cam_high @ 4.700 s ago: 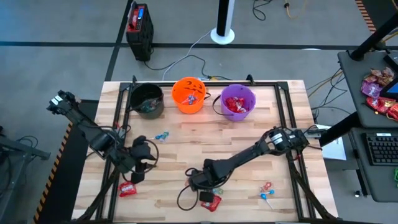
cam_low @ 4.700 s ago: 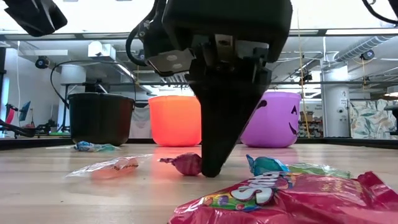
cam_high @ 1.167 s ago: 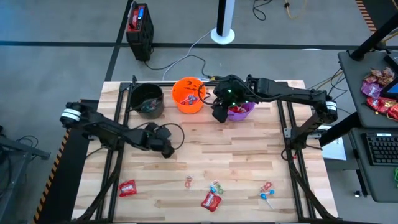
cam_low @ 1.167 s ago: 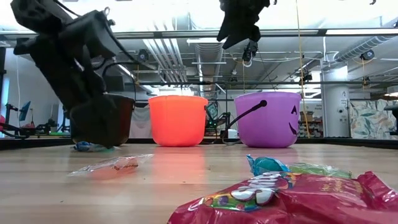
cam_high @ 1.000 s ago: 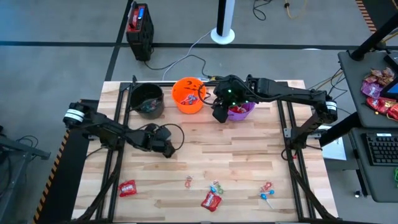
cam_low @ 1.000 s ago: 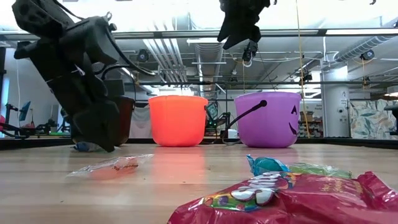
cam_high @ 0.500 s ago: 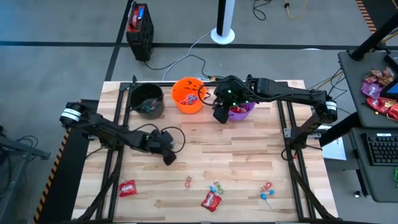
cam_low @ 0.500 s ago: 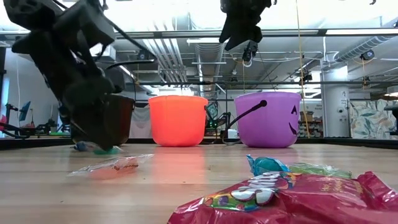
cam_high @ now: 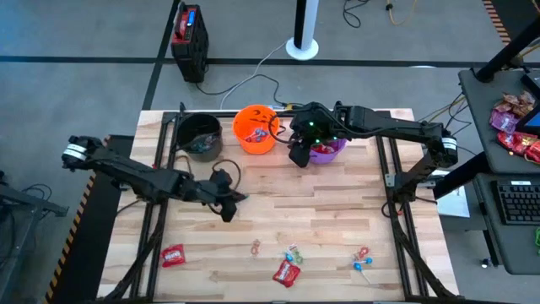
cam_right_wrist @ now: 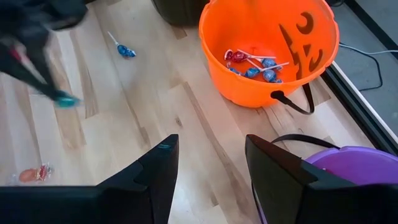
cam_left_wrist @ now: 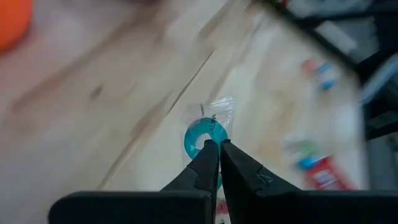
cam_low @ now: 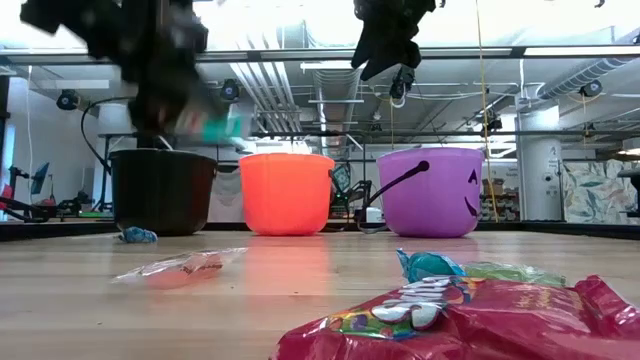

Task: Sort candy by brand, put in halloween buckets
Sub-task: Put the blue gummy into the black bucket

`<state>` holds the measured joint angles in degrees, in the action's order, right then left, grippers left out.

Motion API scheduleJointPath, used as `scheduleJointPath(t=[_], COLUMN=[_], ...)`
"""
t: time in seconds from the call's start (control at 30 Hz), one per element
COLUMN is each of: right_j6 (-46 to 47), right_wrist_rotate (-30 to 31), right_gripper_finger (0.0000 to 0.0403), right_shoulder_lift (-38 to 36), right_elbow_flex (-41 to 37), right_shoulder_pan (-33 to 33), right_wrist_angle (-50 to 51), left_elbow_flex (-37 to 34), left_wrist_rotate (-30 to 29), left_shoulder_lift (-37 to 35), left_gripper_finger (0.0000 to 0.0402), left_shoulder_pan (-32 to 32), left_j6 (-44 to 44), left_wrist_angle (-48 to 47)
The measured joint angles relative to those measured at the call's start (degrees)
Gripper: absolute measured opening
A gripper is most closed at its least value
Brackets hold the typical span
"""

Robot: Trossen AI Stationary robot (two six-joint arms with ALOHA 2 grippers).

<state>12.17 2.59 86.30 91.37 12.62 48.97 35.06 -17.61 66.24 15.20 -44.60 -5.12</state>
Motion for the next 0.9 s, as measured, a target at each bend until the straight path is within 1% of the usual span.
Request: scheduleJointPath(t=[0.1,0.17,0.23,0.33,0.37,0.43,0.5,0.6,0.7,0.8,0.9], right_j6=[0.2,0.3,0.5,0.7,0.7,0.9,0.9,1.5,1.8,2.3,3.2], right_wrist_rotate=[0.0,0.0,0.0,0.0,0.0,0.0,0.0,0.0,0.0,0.0,0.0], right_gripper_finger=[0.0178,0.0178,0.0178,0.0178,0.0178,0.0178,0.0178,0.0178,0.0178,0.0178,0.0178], right_shoulder_lift=[0.0,0.0,0.0,0.0,0.0,0.0,0.0,0.0,0.0,0.0,0.0], right_elbow_flex=[0.0,0.0,0.0,0.0,0.0,0.0,0.0,0.0,0.0,0.0,0.0], right_shoulder_pan=[0.0,0.0,0.0,0.0,0.0,0.0,0.0,0.0,0.0,0.0,0.0], right_wrist_angle=[0.0,-0.3,-0.5,-1.9,-2.2,-3.0,-3.3,-3.4,-3.4,-3.3,-3.3], left_elbow_flex=[6.1,12.5,20.6,33.8,38.0,45.3,51.3,57.4,60.1,60.0,58.2], left_wrist_rotate=[-0.1,-0.5,-2.8,-9.4,-11.6,-14.1,-14.5,-14.2,-9.6,-1.5,5.8], left_shoulder_lift=[-3.2,-4.6,-4.9,-3.4,-2.7,-1.7,-1.3,-1.1,-1.3,-1.0,0.5], left_gripper_finger=[0.0000,0.0000,0.0000,0.0000,0.0000,0.0000,0.0000,0.0000,0.0000,0.0000,0.0000], left_shoulder_pan=[-0.5,-1.4,-2.5,-5.3,-6.6,-9.9,-14.3,-22.6,-32.7,-42.0,-50.1], left_j6=[0.9,0.8,0.6,-0.2,-0.4,0.8,4.1,8.8,15.7,21.8,26.4], left_wrist_angle=[-3.7,-11.3,-22.3,-44.2,-49.7,-60.9,-67.5,-74.6,-76.4,-76.0,-76.0])
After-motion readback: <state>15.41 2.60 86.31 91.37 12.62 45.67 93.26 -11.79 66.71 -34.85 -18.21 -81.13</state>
